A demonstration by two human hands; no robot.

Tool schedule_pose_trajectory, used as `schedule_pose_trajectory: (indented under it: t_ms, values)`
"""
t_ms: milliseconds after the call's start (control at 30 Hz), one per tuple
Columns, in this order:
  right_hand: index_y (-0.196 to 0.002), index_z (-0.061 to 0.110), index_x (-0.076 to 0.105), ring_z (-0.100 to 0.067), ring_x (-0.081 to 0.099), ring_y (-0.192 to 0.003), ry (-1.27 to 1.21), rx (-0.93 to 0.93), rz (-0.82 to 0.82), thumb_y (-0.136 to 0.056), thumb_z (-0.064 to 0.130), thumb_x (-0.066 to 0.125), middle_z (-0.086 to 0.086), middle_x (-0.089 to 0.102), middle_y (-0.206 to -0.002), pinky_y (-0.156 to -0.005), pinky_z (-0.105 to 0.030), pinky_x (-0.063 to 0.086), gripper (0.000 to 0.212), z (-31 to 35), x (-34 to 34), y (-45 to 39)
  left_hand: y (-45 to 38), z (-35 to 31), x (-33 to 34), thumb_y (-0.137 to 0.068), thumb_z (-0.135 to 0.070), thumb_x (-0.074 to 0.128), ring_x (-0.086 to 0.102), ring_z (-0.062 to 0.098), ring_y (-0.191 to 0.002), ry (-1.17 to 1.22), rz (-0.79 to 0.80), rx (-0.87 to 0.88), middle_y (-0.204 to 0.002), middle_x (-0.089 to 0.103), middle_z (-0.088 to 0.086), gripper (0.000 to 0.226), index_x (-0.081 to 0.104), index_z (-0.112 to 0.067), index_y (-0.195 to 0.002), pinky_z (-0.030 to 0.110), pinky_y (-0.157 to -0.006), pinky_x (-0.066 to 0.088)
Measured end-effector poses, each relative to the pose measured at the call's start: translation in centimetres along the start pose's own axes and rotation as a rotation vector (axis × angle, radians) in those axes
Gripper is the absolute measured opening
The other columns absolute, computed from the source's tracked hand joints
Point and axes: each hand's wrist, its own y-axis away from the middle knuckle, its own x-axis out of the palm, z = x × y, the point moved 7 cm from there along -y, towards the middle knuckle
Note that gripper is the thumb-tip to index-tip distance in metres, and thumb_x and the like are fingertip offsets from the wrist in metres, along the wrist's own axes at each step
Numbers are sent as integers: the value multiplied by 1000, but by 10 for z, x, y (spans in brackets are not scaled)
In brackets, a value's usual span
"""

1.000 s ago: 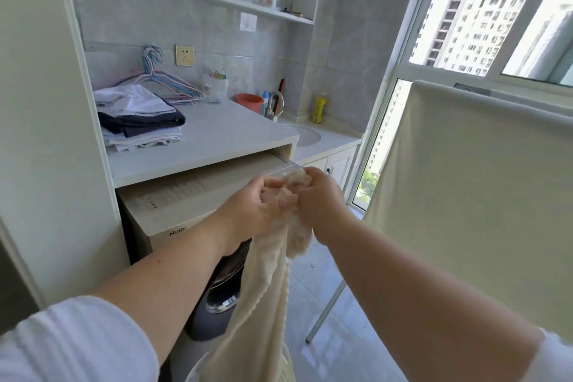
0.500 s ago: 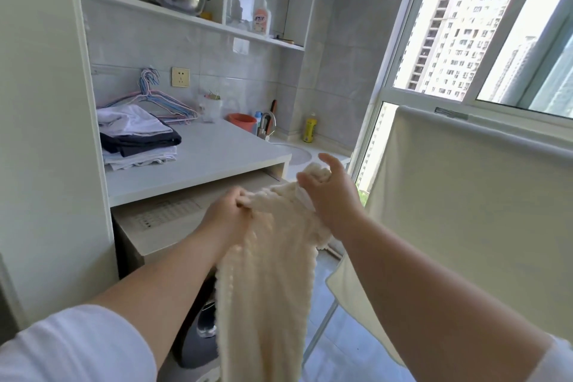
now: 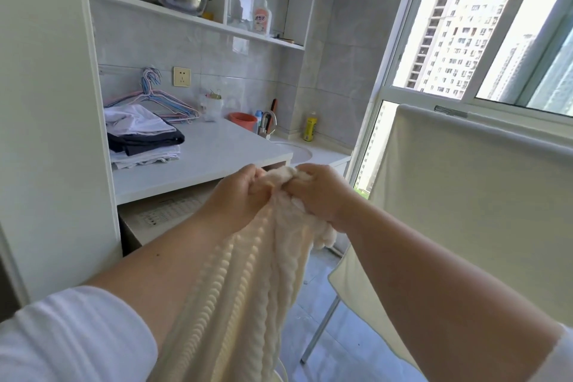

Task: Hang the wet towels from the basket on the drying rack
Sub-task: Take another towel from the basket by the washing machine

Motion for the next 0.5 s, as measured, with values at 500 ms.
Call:
schedule_pose_trajectory:
  t_ms: [500]
  values:
    - [-139, 29, 41, -24, 65, -97, -58, 39, 133, -68, 25, 82, -7, 62, -112, -93, -43, 52, 82, -3, 9, -4, -13, -12, -12, -88, -8, 50, 47, 11, -60, -134, 62, -22, -61, 50, -7, 20, 54, -15, -69, 12, -52, 34]
